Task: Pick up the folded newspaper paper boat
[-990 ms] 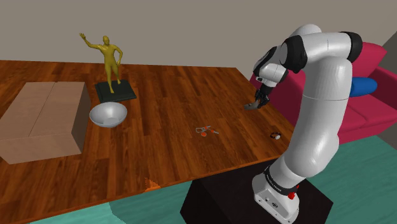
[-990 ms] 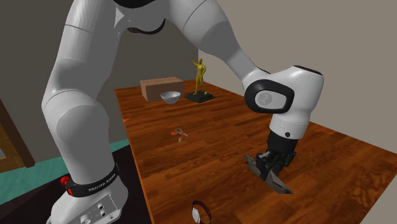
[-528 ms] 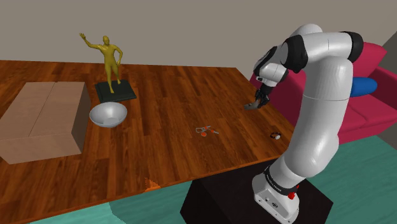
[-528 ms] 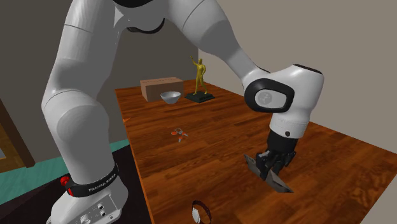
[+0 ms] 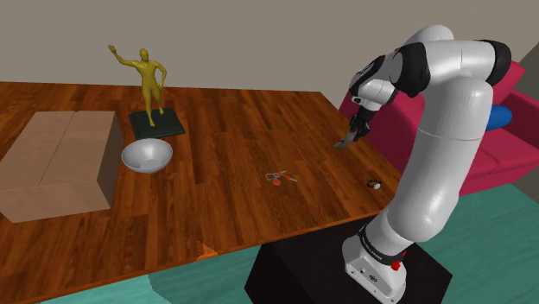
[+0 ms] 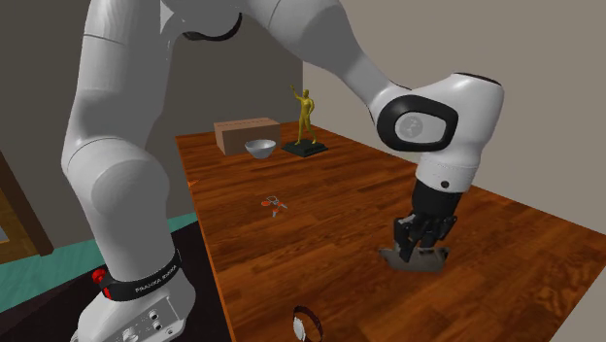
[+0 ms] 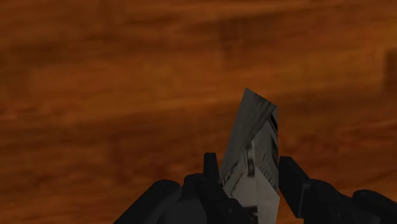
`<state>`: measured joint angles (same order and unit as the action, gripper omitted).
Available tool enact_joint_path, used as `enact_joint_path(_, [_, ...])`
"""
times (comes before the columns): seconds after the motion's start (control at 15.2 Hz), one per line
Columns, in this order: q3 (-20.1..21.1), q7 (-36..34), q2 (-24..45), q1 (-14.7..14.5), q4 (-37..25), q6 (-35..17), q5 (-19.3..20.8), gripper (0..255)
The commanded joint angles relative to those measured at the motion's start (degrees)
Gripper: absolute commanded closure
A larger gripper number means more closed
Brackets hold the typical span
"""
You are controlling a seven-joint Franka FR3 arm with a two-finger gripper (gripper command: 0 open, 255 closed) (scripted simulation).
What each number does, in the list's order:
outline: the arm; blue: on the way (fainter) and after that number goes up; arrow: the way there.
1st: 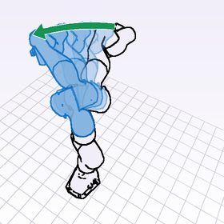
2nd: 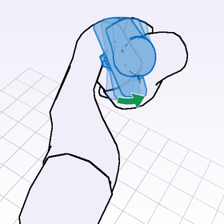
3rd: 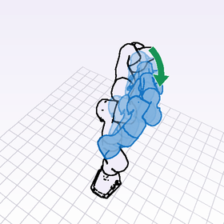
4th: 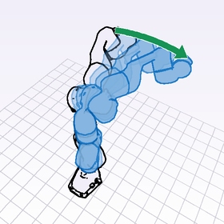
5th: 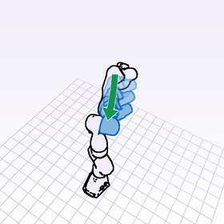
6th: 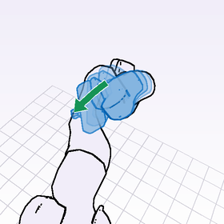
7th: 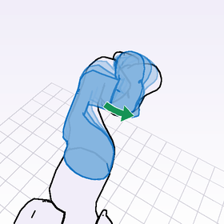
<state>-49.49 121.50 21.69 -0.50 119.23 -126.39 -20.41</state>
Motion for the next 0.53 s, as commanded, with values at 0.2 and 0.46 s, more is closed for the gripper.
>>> enact_joint_path(0.2, [-1.82, -2.11, -2.85, -1.69, -1.06, 2.94, 2.93, 255])
enact_joint_path(0.46, [-2.53, -2.92, -4.06, -2.31, -1.54, 4.18, 4.16, 255])
